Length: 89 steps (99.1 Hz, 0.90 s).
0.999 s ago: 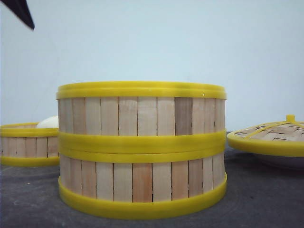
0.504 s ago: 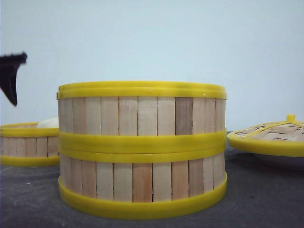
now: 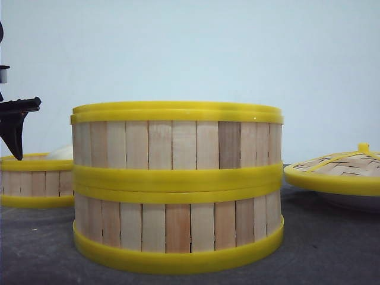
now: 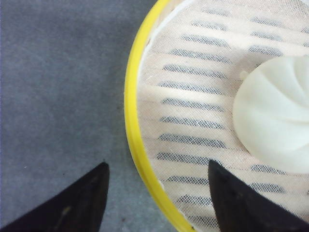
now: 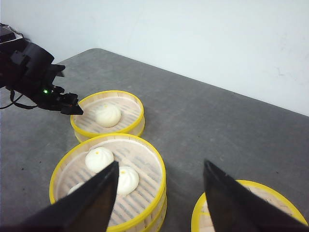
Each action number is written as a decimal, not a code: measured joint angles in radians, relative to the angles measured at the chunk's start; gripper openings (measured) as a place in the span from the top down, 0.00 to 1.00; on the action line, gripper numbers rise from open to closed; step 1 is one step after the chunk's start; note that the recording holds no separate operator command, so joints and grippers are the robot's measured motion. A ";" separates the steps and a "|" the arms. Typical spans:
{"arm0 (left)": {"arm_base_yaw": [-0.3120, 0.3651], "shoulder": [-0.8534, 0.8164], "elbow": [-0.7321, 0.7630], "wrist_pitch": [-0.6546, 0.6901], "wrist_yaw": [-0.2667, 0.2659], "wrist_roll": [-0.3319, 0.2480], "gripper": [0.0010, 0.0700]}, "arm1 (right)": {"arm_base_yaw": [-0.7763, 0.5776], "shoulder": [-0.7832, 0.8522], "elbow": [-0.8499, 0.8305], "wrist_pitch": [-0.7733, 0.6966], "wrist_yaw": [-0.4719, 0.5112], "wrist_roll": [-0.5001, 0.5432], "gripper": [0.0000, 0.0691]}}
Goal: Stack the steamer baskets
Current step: 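Move the left gripper down to grasp the rim of another basket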
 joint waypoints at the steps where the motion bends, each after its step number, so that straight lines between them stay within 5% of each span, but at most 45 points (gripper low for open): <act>1: 0.000 0.001 0.000 0.000 0.000 0.000 0.50 | 0.000 0.000 0.000 0.000 0.000 0.000 0.52; 18: 0.000 0.018 0.000 -0.001 -0.013 0.000 0.66 | 0.000 0.000 0.000 0.001 0.000 0.000 0.52; 66: 0.000 0.053 0.006 0.008 -0.044 -0.003 0.70 | 0.000 0.000 0.000 0.035 0.000 0.000 0.52; 89: 0.000 0.061 0.013 0.006 -0.043 -0.023 0.95 | 0.000 0.000 0.000 0.037 0.000 0.000 0.52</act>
